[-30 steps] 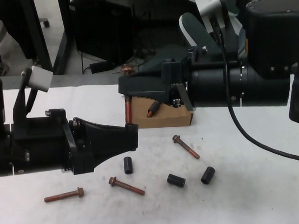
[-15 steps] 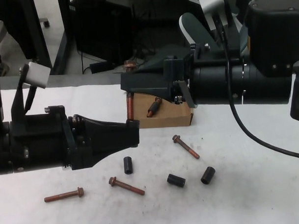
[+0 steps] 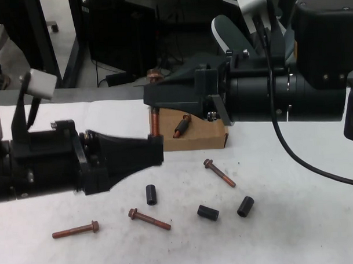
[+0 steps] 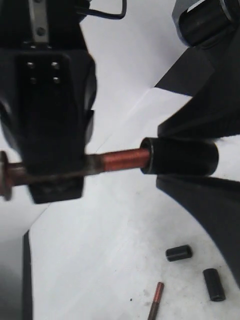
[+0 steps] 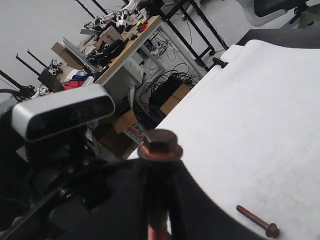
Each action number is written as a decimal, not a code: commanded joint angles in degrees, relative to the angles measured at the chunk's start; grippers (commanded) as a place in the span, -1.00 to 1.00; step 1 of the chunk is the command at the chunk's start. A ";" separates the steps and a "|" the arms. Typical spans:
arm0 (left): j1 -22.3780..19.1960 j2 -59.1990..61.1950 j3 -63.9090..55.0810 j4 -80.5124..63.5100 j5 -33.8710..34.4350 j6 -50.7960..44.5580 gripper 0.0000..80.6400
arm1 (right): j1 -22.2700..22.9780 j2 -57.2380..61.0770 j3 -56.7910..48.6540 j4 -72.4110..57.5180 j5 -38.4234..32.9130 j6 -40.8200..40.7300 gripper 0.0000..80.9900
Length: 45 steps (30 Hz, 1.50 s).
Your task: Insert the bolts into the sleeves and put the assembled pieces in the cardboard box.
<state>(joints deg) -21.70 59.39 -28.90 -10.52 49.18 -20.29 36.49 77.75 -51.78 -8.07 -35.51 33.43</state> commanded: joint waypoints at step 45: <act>-0.11 -0.74 -0.56 -9.24 0.22 0.13 -0.98 | 5.20 -3.02 -0.21 10.36 3.93 -6.79 0.10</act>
<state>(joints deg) -21.70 59.39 -28.67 -14.54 49.18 -20.57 41.22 75.05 -52.01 0.53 -31.16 25.71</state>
